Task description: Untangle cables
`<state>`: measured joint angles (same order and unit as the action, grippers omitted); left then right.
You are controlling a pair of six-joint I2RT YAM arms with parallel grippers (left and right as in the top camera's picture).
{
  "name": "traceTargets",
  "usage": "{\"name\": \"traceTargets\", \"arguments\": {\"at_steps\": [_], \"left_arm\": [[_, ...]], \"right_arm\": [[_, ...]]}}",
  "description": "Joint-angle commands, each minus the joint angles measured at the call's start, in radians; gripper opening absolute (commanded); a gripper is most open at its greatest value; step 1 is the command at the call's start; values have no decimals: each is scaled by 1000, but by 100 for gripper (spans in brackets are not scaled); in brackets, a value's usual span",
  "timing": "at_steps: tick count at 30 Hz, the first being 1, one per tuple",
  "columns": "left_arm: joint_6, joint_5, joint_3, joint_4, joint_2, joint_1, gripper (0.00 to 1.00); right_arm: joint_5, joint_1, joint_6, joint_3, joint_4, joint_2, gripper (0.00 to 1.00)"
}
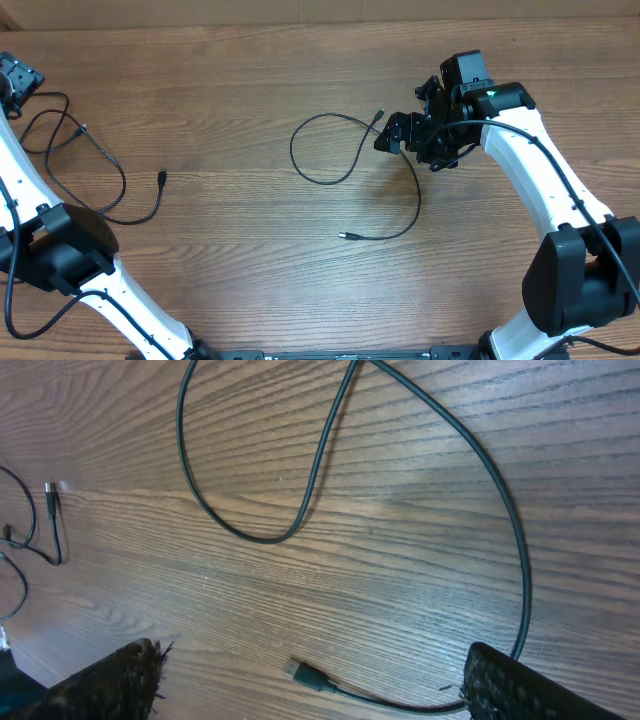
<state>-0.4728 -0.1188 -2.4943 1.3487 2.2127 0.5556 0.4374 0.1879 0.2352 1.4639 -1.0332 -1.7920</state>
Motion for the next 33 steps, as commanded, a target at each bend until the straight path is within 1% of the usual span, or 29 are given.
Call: {"name": "traceTargets", "arguments": {"at_steps": [1,9,14,17,20,23,25,27,30,33], "left_arm": [[1,16,-10,2,-38,-9,78],[18,16,-10,12,-235,-61,76],[61,19,-10,13,-375,-125,78],[83,70,-10,43,-429,-173,79],[96,120,-10,95,-445,-226,79],[146,158,-5,144,-439,-300,73],[183,160,10,157,-435,-369,72],[210,150,31,157,-434,-440,72],[263,151,72,147,-434,-557,75],[395,214,141,108,-434,-659,78]], "right_arm": [[-10,2,3,-6,6,2,95],[-18,2,3,-6,23,2,95],[-62,2,26,-6,22,2,94],[-81,2,39,-6,26,2,94],[-82,2,46,-6,37,2,94],[-82,2,50,-6,42,2,94],[-107,2,69,-6,39,2,94],[-156,2,113,-6,34,2,94],[-201,1,156,-6,33,2,95],[-220,-3,188,-6,33,2,95]]}}
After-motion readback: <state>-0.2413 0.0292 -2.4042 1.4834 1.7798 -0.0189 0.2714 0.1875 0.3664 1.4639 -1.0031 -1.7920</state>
